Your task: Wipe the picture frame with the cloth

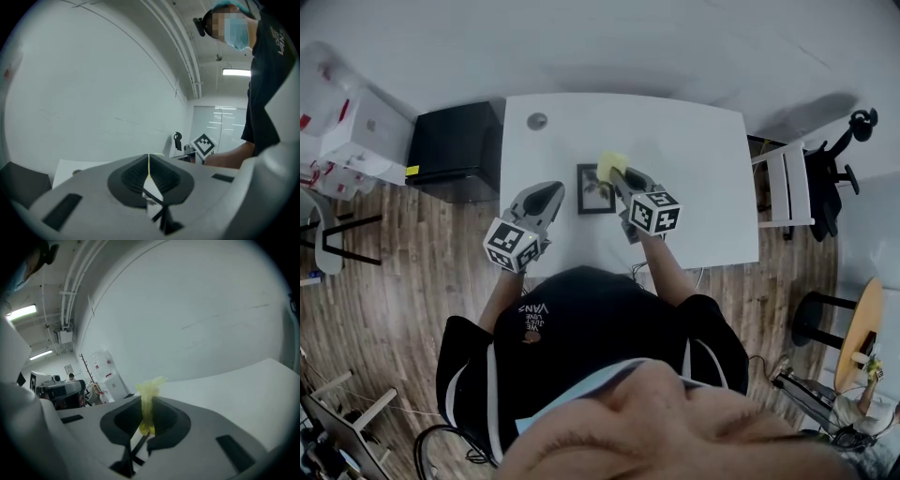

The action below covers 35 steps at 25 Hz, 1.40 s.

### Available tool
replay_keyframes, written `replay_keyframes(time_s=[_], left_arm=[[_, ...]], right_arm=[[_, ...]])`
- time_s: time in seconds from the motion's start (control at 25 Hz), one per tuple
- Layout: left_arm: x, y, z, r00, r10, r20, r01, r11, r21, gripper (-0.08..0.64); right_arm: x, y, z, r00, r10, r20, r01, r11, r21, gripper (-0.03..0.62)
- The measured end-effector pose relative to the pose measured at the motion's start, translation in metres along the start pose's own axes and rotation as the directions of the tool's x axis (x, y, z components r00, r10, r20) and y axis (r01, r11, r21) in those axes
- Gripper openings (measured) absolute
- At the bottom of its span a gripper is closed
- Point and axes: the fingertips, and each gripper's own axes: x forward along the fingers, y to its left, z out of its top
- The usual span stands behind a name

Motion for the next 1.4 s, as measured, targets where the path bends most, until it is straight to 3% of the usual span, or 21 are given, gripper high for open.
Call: replay_keyframes(time_s=[0.32, 0.72, 1.08, 1.4], left_arm=[[0.002, -0.001, 0.001, 1.0, -0.01, -0.004, 0.01, 1.0, -0.003, 0.017], [0.007, -0.003, 0.005, 1.0, -0.013, 0.002, 0.013, 1.0, -0.001, 0.017], [0.007, -0.004, -0.001, 1.0, -0.004, -0.019, 0.003, 1.0, -0.014, 0.017], [0.005, -0.003, -0.005, 1.0, 0.005, -0.022, -0.005, 1.0, -0.023, 0.017]], right_arm=[[-0.019, 0.022, 0.038, 0.994, 0.038, 0.102, -0.034, 0.999, -0.035, 0.04], [-0.049, 0.041, 0.06, 0.98, -0.013, 0.196, 0.055, 0.976, -0.209, 0.039], [-0.061, 0.052, 0.047, 0.979, 0.016, 0.205, 0.013, 0.99, -0.141, 0.04], [-0.066, 0.053, 0.039, 0.98, 0.0, 0.198, 0.027, 0.991, -0.133, 0.04]])
